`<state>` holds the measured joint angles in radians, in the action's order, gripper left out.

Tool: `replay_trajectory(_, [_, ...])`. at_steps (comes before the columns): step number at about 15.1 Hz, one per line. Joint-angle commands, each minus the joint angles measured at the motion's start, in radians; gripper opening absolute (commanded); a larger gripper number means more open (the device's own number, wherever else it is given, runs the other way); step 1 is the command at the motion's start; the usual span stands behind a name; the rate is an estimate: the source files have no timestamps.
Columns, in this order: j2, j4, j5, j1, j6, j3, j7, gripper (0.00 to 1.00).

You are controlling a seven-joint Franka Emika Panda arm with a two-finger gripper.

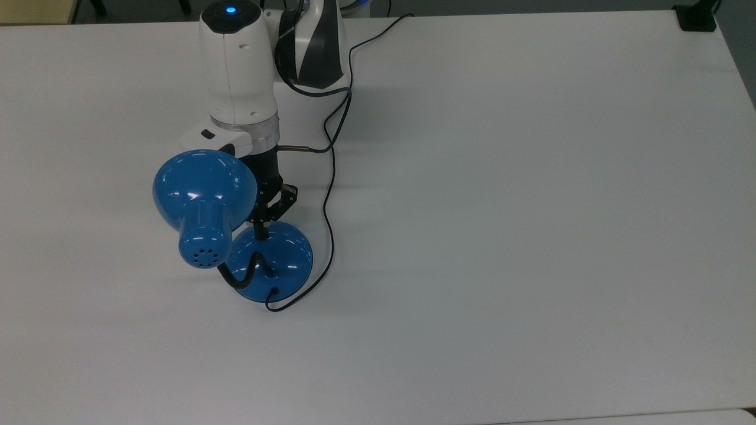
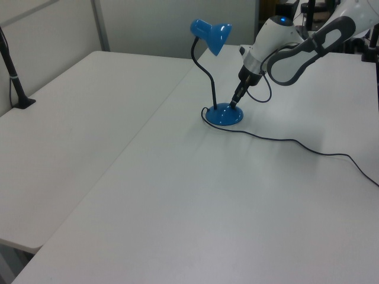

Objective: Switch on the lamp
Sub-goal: 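Press the switch and lift the gripper off the lamp base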

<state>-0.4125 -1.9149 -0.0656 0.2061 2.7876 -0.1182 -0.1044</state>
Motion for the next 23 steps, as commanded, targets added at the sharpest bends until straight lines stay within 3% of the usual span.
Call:
replay_trajectory(1, [-0.041,0.033,-0.008,0.001,0.033,0.0,-0.015,0.0])
replay_trajectory(7, [-0.037,0.031,-0.013,0.003,0.032,-0.001,-0.017,0.0])
replay_trajectory(11, [0.061,-0.028,-0.017,0.006,-0.028,-0.008,-0.011,0.0])
replay_trajectory(18, [0.234,-0.026,-0.017,-0.059,-0.492,-0.02,0.024,0.0])
replay_trajectory(23, [0.33,0.051,-0.017,-0.115,-0.776,-0.02,0.054,0.02])
